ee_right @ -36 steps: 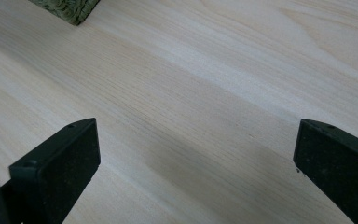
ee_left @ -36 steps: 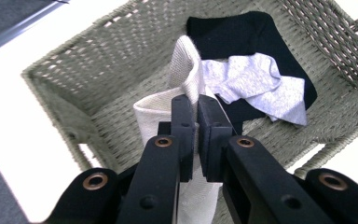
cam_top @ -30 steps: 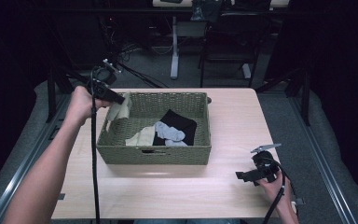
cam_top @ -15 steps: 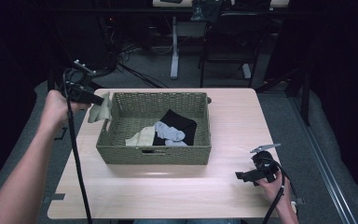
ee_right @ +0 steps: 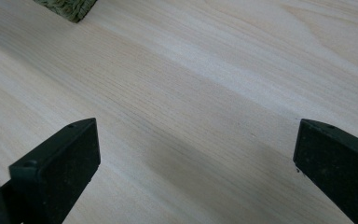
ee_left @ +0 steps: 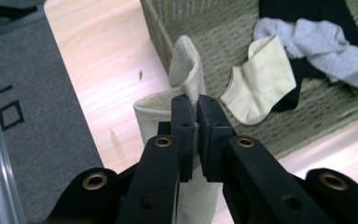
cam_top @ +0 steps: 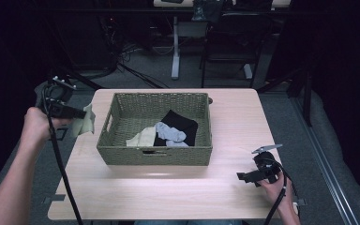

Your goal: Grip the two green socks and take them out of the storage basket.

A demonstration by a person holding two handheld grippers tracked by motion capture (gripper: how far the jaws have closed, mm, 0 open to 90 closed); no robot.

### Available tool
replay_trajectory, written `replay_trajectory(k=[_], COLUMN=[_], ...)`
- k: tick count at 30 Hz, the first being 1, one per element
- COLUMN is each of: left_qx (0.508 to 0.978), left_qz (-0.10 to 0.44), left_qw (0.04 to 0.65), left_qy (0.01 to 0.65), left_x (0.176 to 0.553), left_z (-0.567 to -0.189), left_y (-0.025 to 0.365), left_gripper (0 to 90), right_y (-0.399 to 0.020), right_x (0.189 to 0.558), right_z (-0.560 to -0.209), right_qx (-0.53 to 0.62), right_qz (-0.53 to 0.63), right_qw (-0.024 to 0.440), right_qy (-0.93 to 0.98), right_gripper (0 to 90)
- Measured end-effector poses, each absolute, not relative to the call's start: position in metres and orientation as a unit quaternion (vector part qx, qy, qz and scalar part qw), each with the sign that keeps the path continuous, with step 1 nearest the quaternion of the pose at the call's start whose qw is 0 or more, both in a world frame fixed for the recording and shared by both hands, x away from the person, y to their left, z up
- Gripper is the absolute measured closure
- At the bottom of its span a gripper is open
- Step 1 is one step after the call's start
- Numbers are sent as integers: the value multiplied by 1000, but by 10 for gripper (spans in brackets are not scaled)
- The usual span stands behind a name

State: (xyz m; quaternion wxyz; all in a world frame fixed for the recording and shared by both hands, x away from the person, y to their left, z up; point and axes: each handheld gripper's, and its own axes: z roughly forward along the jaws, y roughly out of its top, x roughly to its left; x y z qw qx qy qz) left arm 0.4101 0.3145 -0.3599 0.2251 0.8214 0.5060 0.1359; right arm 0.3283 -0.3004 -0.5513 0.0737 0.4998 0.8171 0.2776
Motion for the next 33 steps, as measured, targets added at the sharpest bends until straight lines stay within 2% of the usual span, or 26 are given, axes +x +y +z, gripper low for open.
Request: replay_trajectory(k=[10, 18, 33], left_qx=[806, 795, 782], left_qz=[118, 91, 62], left_qw=[229, 227, 218], left_qy=[533, 555, 581], left_x=[389, 371, 347], left_z=[-394, -437, -491], left_y=[336, 348, 357], left_gripper=[859, 857, 852], right_y=[-300, -299, -298], right_x=[328, 328, 329], right_z=[-551, -552, -553], right_qx=[500, 500, 498], right_qz=[277, 276, 275], right_qw=[74, 74, 72], right_qy=[817, 818, 820], right_gripper=[0, 0, 0])
